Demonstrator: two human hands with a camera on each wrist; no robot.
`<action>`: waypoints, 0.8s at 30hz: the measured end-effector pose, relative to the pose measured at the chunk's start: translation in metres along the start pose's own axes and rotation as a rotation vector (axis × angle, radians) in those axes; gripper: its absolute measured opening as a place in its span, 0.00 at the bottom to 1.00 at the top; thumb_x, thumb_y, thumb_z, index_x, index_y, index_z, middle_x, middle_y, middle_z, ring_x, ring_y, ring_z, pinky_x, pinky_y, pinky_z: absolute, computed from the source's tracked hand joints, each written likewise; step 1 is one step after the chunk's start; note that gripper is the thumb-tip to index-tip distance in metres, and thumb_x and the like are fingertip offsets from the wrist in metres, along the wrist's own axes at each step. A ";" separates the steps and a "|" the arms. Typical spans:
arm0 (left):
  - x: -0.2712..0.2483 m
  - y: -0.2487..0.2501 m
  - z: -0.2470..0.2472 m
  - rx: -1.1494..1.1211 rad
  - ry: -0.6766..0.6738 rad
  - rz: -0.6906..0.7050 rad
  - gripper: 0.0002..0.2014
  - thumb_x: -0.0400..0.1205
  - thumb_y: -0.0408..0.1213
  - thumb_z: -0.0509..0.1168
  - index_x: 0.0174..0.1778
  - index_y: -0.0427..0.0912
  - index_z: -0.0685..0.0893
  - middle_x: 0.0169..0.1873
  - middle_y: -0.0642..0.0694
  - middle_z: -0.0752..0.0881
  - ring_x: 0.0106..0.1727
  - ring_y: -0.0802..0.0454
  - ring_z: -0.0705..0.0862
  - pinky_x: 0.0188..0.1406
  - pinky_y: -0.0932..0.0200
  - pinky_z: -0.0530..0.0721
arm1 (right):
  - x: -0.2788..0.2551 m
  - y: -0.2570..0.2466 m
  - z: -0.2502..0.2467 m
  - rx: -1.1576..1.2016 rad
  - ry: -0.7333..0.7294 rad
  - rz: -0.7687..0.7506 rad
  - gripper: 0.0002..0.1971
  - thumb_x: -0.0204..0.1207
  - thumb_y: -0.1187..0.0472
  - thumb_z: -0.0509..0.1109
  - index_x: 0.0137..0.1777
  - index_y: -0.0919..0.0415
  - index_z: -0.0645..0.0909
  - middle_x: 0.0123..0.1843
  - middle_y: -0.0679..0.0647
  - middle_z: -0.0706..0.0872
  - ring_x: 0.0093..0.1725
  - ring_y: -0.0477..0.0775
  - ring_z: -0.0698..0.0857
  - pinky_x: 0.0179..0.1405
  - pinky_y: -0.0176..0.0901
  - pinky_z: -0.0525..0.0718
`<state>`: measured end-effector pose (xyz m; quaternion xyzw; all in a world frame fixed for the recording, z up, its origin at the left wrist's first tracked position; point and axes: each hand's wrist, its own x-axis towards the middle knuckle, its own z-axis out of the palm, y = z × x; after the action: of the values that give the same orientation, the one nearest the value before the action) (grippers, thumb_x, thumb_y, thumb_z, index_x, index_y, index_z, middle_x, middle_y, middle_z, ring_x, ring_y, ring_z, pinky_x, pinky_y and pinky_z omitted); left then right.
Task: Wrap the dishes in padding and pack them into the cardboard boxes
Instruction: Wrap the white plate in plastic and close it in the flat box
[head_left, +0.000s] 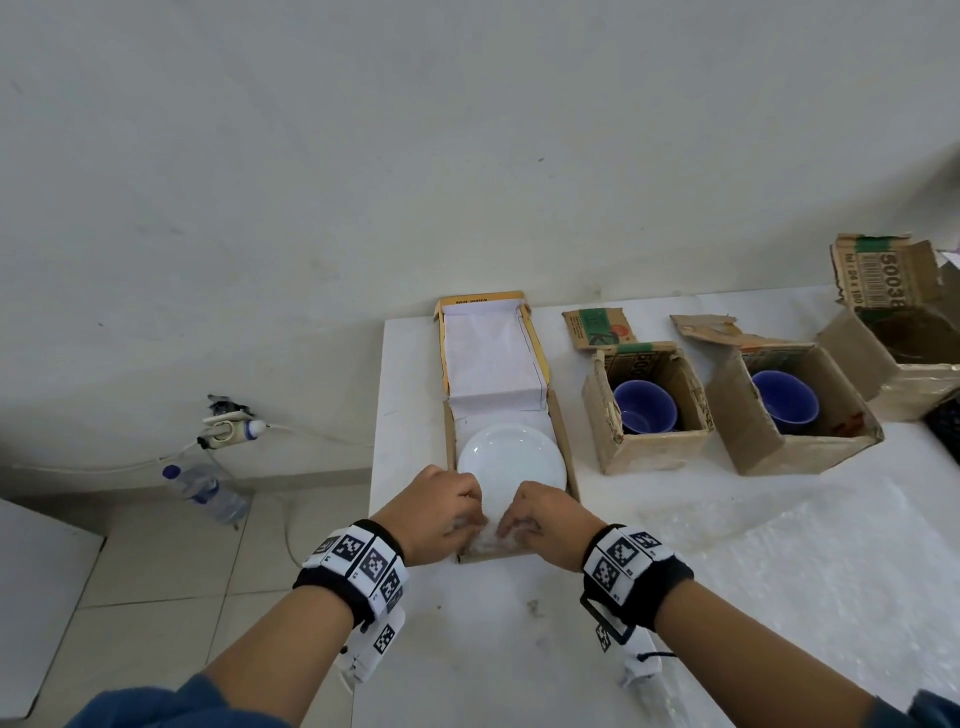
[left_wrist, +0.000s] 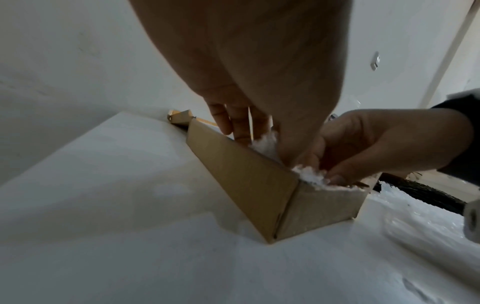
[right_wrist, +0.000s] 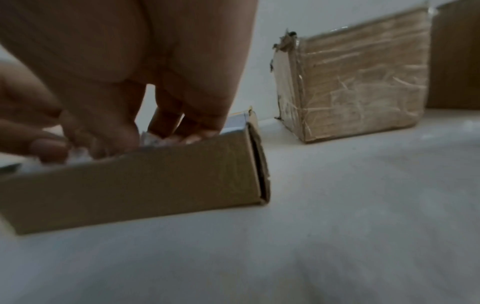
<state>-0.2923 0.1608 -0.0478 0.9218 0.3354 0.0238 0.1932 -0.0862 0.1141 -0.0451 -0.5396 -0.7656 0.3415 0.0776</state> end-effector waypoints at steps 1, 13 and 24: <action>0.001 0.000 -0.001 0.017 -0.016 0.005 0.11 0.82 0.44 0.62 0.56 0.52 0.85 0.53 0.55 0.82 0.55 0.54 0.79 0.66 0.57 0.67 | 0.001 -0.001 0.000 -0.020 0.002 0.028 0.12 0.76 0.67 0.67 0.57 0.57 0.83 0.48 0.48 0.76 0.47 0.46 0.73 0.48 0.32 0.68; 0.008 0.019 0.002 0.162 -0.028 -0.072 0.08 0.81 0.33 0.60 0.49 0.43 0.84 0.49 0.46 0.82 0.43 0.44 0.80 0.45 0.58 0.71 | -0.008 -0.009 0.013 -0.328 -0.091 0.031 0.18 0.79 0.59 0.63 0.68 0.64 0.74 0.62 0.60 0.77 0.58 0.63 0.80 0.56 0.53 0.79; 0.010 0.033 0.000 0.297 -0.156 -0.151 0.12 0.81 0.37 0.57 0.52 0.49 0.86 0.50 0.50 0.83 0.54 0.49 0.77 0.52 0.56 0.65 | -0.011 0.000 0.021 -0.442 -0.087 -0.048 0.15 0.80 0.66 0.60 0.66 0.63 0.76 0.57 0.61 0.79 0.53 0.65 0.81 0.48 0.54 0.78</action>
<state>-0.2643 0.1439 -0.0361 0.9114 0.3874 -0.1119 0.0818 -0.0922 0.0949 -0.0584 -0.5099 -0.8371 0.1863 -0.0677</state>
